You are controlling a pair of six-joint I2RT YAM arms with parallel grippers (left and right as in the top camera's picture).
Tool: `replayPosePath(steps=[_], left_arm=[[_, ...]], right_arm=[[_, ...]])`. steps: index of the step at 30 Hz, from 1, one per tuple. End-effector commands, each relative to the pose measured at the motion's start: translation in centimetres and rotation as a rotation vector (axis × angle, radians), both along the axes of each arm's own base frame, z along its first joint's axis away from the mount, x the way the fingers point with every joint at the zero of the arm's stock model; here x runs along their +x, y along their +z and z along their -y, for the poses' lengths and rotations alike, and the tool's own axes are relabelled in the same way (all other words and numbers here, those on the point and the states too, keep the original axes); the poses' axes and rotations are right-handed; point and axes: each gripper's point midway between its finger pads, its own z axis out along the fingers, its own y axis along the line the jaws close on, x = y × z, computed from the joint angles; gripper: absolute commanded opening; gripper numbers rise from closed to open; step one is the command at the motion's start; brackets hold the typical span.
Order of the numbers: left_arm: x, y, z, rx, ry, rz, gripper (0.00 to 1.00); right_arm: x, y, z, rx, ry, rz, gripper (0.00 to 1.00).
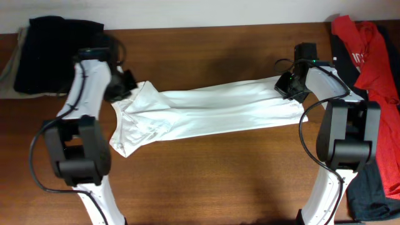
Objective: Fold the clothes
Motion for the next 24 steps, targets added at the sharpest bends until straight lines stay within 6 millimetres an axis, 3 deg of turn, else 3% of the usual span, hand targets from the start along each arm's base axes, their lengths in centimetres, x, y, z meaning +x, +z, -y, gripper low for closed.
replayPosePath(steps=[1,3,6,9,11,12,14,17,20,21,22,23,24], left_arm=[[-3.6,-2.9,4.7,-0.071,-0.069,-0.122,0.0],[-5.5,-4.9,5.5,-0.069,-0.088,-0.171,0.0],[-7.0,-6.7,5.1,-0.066,-0.072,-0.209,0.01],[-8.7,-8.2,2.3,0.016,-0.014,-0.256,0.01],[-8.5,-8.3,-0.7,0.067,0.043,-0.255,0.01],[-8.6,-8.2,-3.8,0.118,0.101,-0.256,0.01],[-8.8,-8.2,-7.6,0.148,0.168,-0.258,0.01],[-8.1,-7.9,-9.8,0.145,0.187,-0.223,0.01],[-6.3,-5.1,-9.9,0.148,0.174,-0.195,0.01],[-5.5,-3.8,-9.9,0.141,0.176,-0.179,0.18],[-5.0,-3.1,-9.5,0.118,0.176,-0.166,0.62],[-4.8,-3.0,-9.1,0.091,0.175,-0.159,0.99],[-4.8,-3.1,-8.9,0.081,0.174,-0.16,0.99]], right_arm=[[-0.3,0.7,1.3,-0.041,-0.035,0.006,0.04],[-0.3,0.7,1.3,-0.041,-0.035,0.005,0.04],[-0.3,0.7,1.3,-0.041,-0.035,0.004,0.04],[-0.5,0.6,1.3,-0.039,-0.035,-0.002,0.04],[-0.6,1.2,1.2,-0.037,-0.035,0.002,0.04],[-0.5,2.1,1.2,-0.038,-0.035,0.017,0.04],[-0.5,3.0,1.2,-0.039,-0.035,0.031,0.04],[-0.5,3.1,0.8,-0.017,-0.028,0.035,0.04],[-0.1,4.3,0.4,-0.011,0.047,0.073,0.06],[0.1,4.5,-0.3,0.006,0.133,0.091,0.19],[0.1,4.6,-1.3,0.046,0.223,0.107,0.61],[0.0,4.8,-2.2,0.102,0.291,0.122,0.99],[-0.9,5.0,-2.4,0.18,0.319,0.11,0.99]])
